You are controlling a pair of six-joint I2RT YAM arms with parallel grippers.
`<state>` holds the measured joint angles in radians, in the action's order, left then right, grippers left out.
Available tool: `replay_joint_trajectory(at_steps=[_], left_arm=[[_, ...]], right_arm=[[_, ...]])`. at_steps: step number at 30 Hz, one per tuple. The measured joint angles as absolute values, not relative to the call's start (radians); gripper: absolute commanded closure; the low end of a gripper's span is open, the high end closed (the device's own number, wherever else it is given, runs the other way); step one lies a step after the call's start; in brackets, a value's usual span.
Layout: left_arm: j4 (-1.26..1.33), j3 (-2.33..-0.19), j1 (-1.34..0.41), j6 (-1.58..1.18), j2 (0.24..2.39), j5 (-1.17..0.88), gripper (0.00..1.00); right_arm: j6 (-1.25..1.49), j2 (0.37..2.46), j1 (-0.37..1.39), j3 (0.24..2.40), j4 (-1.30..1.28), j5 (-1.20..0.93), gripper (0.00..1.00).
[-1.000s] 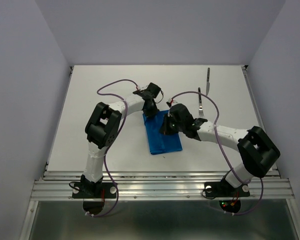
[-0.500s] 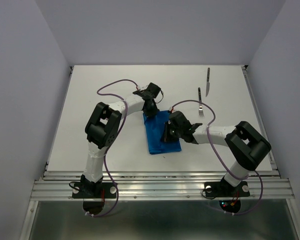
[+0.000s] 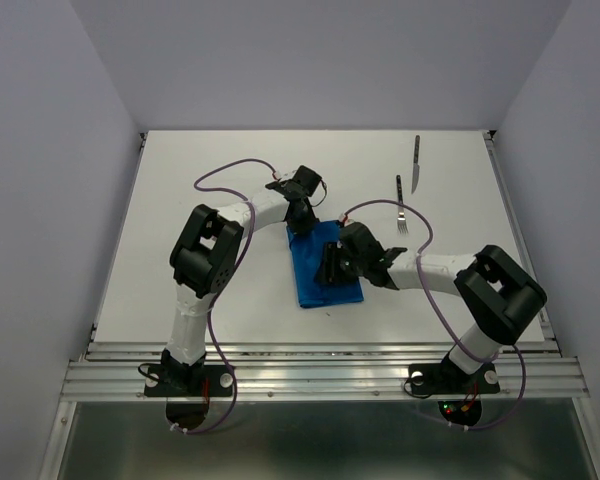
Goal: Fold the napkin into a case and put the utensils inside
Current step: Fold the lower triangle-folded napkin at the center of the board.
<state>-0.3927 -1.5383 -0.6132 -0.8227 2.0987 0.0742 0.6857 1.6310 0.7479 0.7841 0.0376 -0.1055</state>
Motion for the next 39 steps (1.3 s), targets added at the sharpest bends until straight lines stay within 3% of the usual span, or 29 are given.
replay_joint_trajectory(at_steps=[4,7,19,24,33,39], left_arm=[[-0.392,-1.538,-0.613,-0.825,2.099,0.075,1.00],[-0.392,-1.538,-0.613,-0.826,2.099,0.075,1.00],[-0.378,-1.528,-0.613,-0.836,2.095,0.075,1.00],[-0.366,-1.517,-0.613,-0.838,2.090,0.076,1.00],[-0.363,-1.512,-0.613,-0.837,2.085,0.076,1.00],[-0.368,-1.511,-0.613,-0.826,2.081,0.077,0.84]], right_arm=[[0.686,1.631,0.755,0.784,0.049,-0.112,0.37],[0.685,1.633,0.762,0.785,0.059,-0.113,0.39],[0.681,1.689,0.819,0.844,0.013,0.029,0.76],[0.689,1.689,0.820,0.845,-0.002,0.061,0.80],[0.698,1.687,0.822,0.844,-0.010,0.072,0.97],[0.705,1.687,0.822,0.842,-0.007,0.071,0.99]])
